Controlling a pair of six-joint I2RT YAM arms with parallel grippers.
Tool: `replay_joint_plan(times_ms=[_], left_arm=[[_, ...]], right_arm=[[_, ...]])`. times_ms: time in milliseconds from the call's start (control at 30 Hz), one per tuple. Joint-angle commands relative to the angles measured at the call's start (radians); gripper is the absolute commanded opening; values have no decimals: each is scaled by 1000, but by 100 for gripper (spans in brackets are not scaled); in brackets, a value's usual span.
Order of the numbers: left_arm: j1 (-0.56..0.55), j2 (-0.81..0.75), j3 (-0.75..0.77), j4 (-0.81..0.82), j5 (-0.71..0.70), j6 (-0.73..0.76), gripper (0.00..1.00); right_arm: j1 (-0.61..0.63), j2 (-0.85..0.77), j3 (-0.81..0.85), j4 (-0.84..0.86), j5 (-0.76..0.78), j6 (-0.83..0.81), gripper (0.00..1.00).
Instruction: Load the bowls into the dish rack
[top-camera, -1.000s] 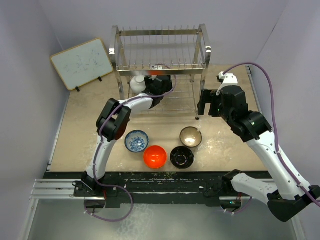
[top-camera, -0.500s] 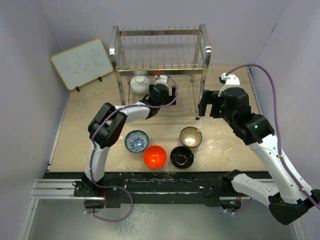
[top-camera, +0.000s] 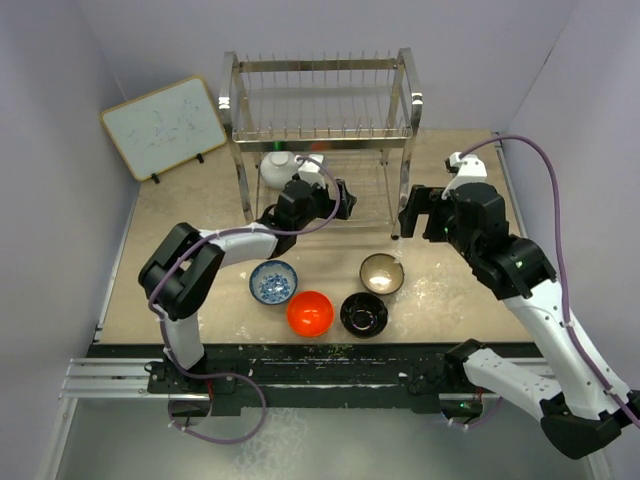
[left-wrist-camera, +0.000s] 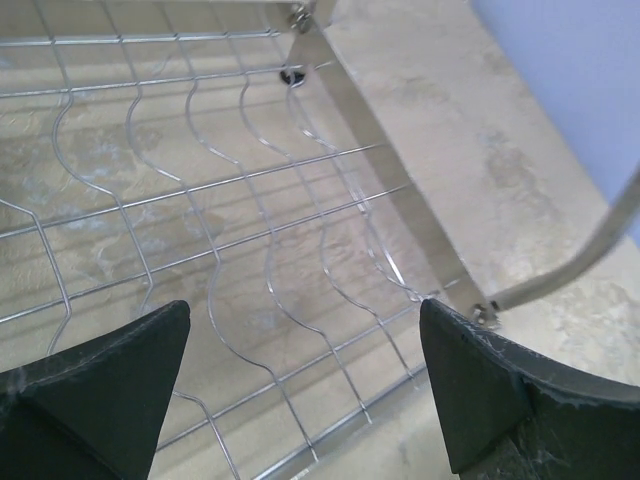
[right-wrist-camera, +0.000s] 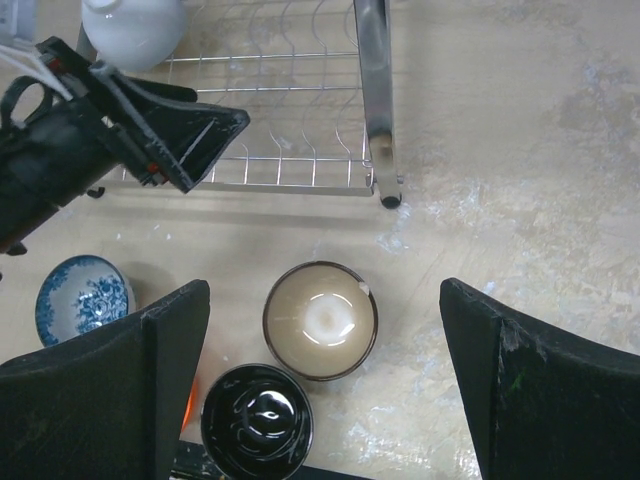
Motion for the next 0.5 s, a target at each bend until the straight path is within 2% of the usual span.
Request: replay_joint_plan(times_ms=[0,300,467], left_arm=[[-2,-98,-77,167,85,-27,99],[-28,-231,-255,205,156,-43,99],[-89,-313,-304,132,160,-2,99]], right_arm=[[-5,-27,1,15,2,10,98],[-5,-38,29,-1,-4,6,98],[-5,-43,43,-8,-10,6,98]])
